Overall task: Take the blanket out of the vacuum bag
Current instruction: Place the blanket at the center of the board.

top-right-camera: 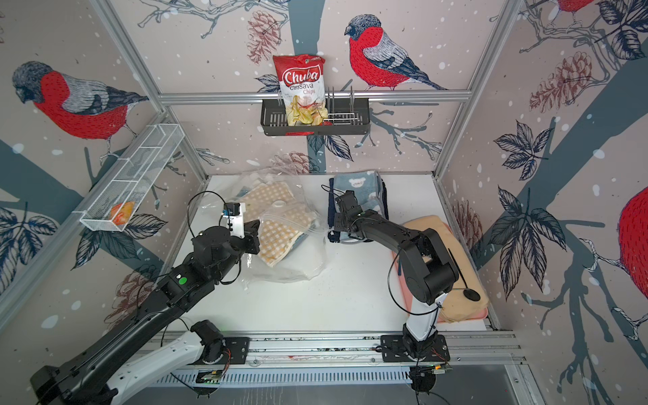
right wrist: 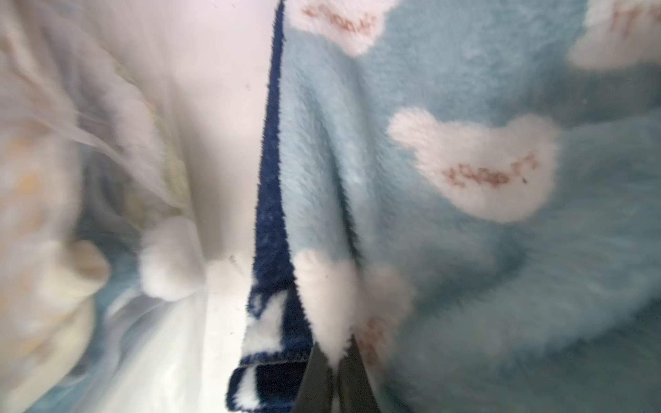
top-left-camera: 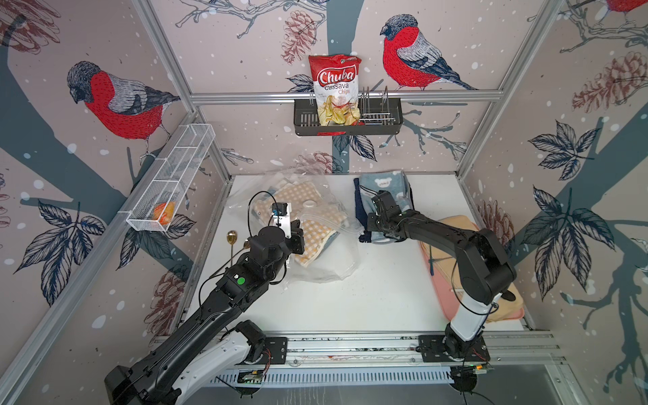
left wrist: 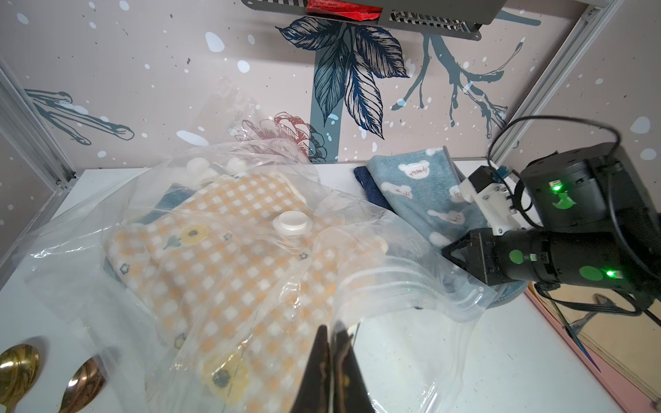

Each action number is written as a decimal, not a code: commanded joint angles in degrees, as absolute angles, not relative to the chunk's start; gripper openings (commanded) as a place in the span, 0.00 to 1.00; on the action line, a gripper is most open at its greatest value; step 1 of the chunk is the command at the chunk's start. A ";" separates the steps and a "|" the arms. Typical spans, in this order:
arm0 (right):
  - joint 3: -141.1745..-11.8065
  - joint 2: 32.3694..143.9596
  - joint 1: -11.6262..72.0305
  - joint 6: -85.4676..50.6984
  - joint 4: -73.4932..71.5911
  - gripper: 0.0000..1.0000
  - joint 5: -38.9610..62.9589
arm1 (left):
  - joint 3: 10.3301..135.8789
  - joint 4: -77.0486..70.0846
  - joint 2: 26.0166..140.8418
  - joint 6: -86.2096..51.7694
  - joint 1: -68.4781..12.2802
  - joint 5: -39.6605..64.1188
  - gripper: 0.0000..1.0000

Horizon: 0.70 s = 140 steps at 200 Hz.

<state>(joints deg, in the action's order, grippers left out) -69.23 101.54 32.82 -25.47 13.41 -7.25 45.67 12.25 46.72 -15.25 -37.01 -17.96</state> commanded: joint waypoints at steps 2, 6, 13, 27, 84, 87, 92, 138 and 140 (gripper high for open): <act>-70.21 99.86 32.34 -25.88 11.83 0.00 -2.59 | 45.59 9.93 46.67 -15.28 -37.00 -17.75 0.00; -70.63 99.76 32.41 -25.76 12.09 0.00 -2.20 | 45.61 9.89 46.63 -15.29 -37.00 -17.77 0.00; -71.36 99.61 32.43 -25.75 12.44 0.00 -1.43 | 45.59 9.95 46.62 -15.25 -37.00 -17.67 0.00; -72.77 99.49 32.43 -25.83 12.79 0.00 0.58 | 45.59 9.84 46.59 -15.29 -37.00 -17.59 0.00; -76.59 107.01 32.24 -27.74 10.93 0.01 7.32 | 45.57 9.75 46.57 -15.27 -37.01 -17.40 0.00; -76.63 107.63 32.18 -27.89 10.90 0.02 7.64 | 45.47 9.73 46.60 -15.23 -37.00 -17.40 0.00; -76.64 108.65 31.93 -28.15 10.59 0.03 8.19 | 45.54 9.76 46.63 -15.22 -37.00 -17.32 0.00; -73.24 111.69 31.04 -30.86 6.94 0.29 10.79 | 45.62 9.74 47.23 -15.16 -36.93 -16.97 0.00; -73.22 111.55 31.07 -30.85 6.90 0.30 10.85 | 45.62 9.75 47.25 -15.08 -37.01 -16.97 0.00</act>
